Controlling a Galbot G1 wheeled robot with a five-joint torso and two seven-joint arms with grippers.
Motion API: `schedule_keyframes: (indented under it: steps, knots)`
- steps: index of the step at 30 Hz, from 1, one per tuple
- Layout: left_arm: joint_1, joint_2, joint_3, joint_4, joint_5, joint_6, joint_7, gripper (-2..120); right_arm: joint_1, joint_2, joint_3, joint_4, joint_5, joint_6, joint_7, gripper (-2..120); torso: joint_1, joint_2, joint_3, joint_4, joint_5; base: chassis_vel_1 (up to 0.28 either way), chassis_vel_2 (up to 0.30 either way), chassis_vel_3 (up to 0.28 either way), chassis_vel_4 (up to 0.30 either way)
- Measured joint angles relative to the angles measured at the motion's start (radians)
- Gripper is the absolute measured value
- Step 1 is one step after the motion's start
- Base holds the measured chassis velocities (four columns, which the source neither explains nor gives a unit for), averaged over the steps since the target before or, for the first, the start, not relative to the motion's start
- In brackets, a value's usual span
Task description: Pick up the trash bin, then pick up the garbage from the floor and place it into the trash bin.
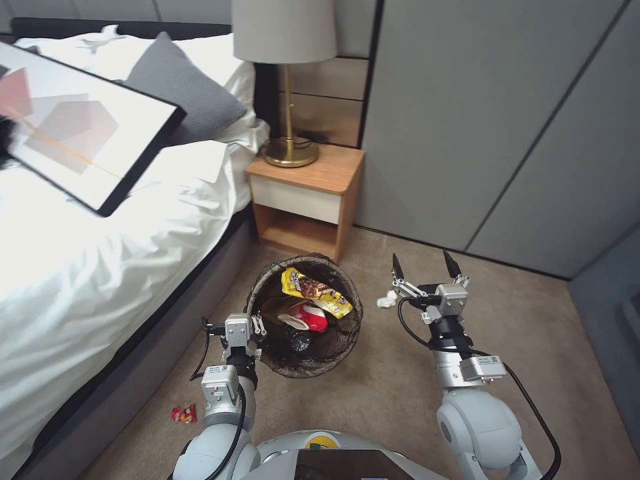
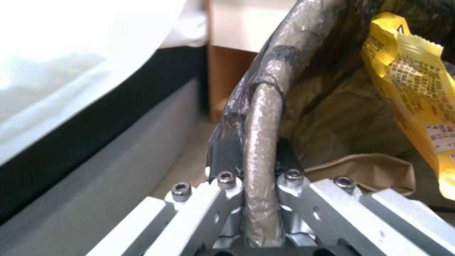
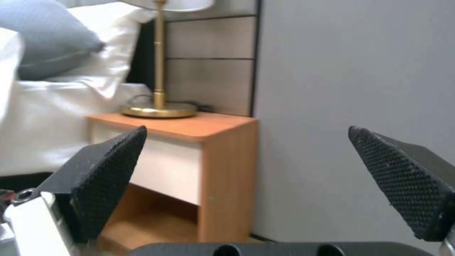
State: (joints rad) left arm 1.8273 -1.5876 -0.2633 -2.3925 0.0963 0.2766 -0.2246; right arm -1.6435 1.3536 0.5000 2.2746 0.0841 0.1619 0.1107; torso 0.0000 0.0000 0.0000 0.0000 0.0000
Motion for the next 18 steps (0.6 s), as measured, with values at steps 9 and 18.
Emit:
schedule_keyframes:
  steps: [9, 18]
  knots:
    - [0.0, 0.0, 0.0, 0.0, 0.0, 0.0, 0.0, 0, 0.006, -0.005, -0.003, -0.01, 0.005, -0.002, -0.002, 100, 0.0, 0.0, 0.0, 0.0004, 0.0, 0.112, 0.123, 0.112, 0.11]
    - [0.0, 0.0, 0.0, 0.0, 0.0, 0.0, 0.0, 0, 0.029, -0.019, 0.016, -0.013, 0.029, -0.026, 0.001, 100, 0.0, 0.0, 0.0, -0.0001, 0.0, 0.014, 0.004, 0.003, 0.01]
